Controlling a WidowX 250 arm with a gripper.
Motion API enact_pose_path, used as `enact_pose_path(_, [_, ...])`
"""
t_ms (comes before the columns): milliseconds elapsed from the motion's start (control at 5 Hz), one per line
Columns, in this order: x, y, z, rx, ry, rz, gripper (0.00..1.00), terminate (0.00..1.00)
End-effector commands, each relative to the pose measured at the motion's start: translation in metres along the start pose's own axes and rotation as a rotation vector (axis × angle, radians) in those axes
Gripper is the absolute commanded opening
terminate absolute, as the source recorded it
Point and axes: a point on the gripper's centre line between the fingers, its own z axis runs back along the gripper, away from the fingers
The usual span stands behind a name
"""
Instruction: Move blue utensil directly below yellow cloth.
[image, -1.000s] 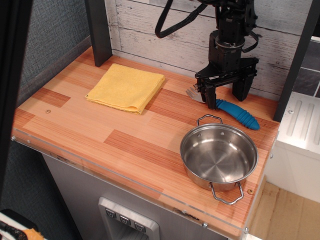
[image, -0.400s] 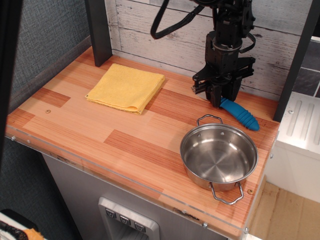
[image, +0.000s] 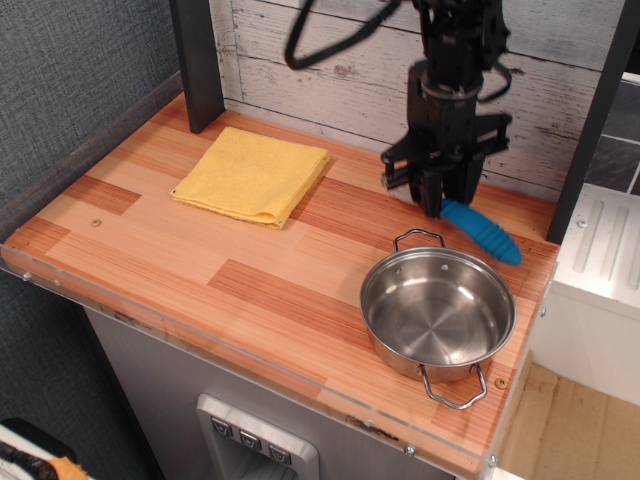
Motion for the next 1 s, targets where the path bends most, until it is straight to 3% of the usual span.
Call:
enact_pose_path(0, [0.025, 0.012, 0.054, -0.12, -0.087, 0.094, 0.0, 0.0])
enact_pose_path(200, [0.027, 0.038, 0.068, -0.078, -0.098, 0.109, 0.0, 0.0])
enact_pose_path(800, [0.029, 0.157, 0.075, 0.05, -0.089, 0.307, 0.0, 0.0])
